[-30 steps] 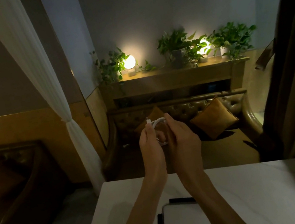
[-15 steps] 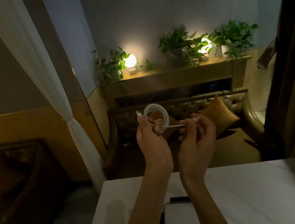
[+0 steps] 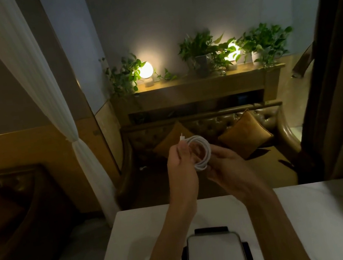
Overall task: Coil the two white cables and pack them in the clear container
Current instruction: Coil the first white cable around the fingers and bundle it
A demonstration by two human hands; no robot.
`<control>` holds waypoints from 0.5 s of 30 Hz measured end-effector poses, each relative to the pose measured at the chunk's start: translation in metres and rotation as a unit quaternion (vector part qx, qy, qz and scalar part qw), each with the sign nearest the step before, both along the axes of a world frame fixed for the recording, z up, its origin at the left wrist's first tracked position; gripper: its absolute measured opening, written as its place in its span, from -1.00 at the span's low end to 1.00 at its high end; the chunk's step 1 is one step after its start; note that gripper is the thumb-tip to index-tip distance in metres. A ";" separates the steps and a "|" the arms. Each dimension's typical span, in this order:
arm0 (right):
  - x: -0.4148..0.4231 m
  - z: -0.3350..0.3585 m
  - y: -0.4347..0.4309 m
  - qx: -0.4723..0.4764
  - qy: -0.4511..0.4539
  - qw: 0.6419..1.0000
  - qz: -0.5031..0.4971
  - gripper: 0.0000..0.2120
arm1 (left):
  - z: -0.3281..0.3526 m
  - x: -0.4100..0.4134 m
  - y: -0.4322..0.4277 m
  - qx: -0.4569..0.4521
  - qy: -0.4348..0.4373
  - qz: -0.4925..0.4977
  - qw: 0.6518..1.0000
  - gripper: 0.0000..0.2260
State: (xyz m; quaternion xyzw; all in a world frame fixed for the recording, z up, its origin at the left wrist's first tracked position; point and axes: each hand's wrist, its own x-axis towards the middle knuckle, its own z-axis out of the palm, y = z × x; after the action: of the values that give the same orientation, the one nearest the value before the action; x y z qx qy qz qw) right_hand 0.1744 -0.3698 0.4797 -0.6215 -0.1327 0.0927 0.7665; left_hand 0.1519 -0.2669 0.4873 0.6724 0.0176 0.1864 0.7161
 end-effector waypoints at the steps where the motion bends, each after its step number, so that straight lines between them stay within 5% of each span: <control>1: 0.001 0.000 -0.004 0.014 0.010 0.999 0.027 -0.76 | 0.000 0.000 0.001 0.002 0.014 0.007 1.000 -0.75; 11: -0.006 -0.011 -0.009 0.072 0.002 0.997 -0.033 -0.63 | -0.014 0.004 -0.002 0.069 0.035 0.081 0.994 -0.74; 15: -0.015 -0.008 0.009 -0.065 -0.144 0.976 -0.149 -0.70 | -0.015 0.003 -0.006 0.076 0.019 0.099 0.992 -0.75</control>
State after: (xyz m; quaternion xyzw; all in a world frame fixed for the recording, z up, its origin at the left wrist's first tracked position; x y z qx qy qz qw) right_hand 0.1594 -0.3605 0.4712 -0.6900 -0.1412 -0.1049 0.7022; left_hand 0.1553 -0.2730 0.4720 0.7235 0.0840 0.2444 0.6402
